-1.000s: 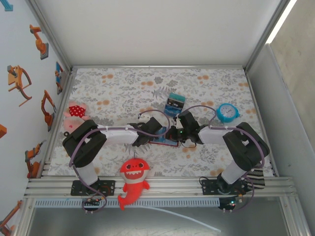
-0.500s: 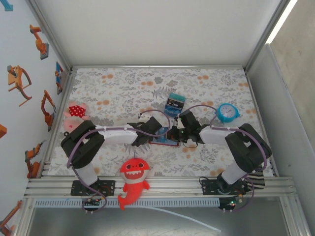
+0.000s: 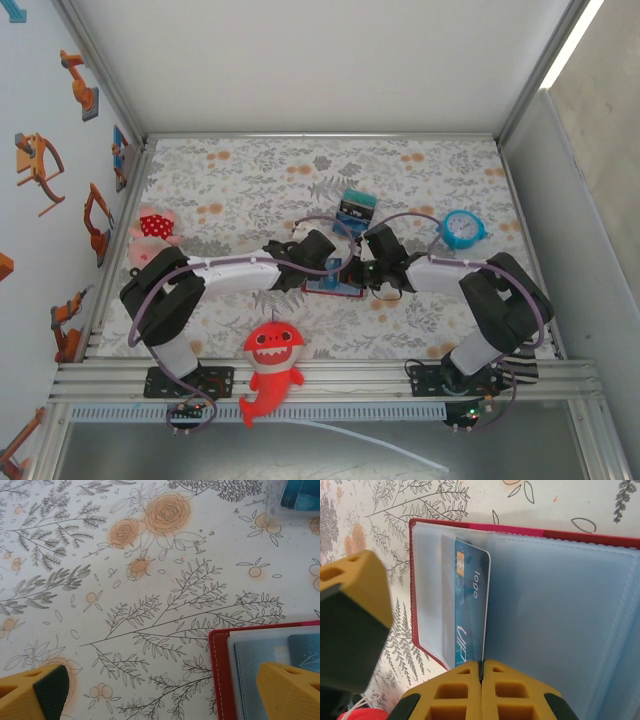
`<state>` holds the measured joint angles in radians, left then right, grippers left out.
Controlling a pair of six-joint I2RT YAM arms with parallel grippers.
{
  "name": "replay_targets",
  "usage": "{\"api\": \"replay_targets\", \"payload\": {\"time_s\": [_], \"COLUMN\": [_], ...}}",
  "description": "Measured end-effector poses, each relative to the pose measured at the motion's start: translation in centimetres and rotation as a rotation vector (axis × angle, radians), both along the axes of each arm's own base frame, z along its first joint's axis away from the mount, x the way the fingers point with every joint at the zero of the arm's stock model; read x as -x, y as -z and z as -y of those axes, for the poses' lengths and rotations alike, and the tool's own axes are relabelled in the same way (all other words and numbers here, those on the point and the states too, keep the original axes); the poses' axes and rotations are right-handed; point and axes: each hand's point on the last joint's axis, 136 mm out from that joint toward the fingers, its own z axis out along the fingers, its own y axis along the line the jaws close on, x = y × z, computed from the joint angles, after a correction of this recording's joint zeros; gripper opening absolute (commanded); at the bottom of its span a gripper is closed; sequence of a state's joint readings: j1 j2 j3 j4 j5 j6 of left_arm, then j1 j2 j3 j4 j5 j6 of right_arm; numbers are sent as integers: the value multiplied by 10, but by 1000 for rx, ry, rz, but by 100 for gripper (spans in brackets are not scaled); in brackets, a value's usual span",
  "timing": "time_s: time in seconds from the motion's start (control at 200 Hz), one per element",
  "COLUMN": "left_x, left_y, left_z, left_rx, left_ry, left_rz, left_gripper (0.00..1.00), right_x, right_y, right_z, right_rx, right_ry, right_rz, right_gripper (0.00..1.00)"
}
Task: Take the credit cards out of the card holder
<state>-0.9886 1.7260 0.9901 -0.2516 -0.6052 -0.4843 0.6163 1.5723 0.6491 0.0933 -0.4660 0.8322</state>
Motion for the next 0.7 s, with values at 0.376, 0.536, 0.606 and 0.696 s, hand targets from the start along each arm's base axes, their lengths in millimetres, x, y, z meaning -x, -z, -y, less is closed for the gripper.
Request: {"api": "replay_targets", "payload": {"time_s": [0.376, 0.536, 0.606, 0.696], "left_x": [7, 8, 8, 8], "left_y": [24, 24, 25, 25], "left_z": [7, 7, 7, 7], "left_rx": [-32, -32, -32, -31], "left_ry": [34, 34, 32, 30], "left_rz": [-59, -60, -60, -62], "left_gripper": [97, 97, 97, 97], "right_x": [-1, -2, -3, -5], "right_y": [-4, -7, -10, -12], "right_z": [0, -2, -5, -8], "right_rx": [-1, -21, -44, -65], "right_ry": [2, 1, -4, -2], "right_rz": [14, 20, 30, 37], "right_gripper": [0, 8, 10, 12]}}
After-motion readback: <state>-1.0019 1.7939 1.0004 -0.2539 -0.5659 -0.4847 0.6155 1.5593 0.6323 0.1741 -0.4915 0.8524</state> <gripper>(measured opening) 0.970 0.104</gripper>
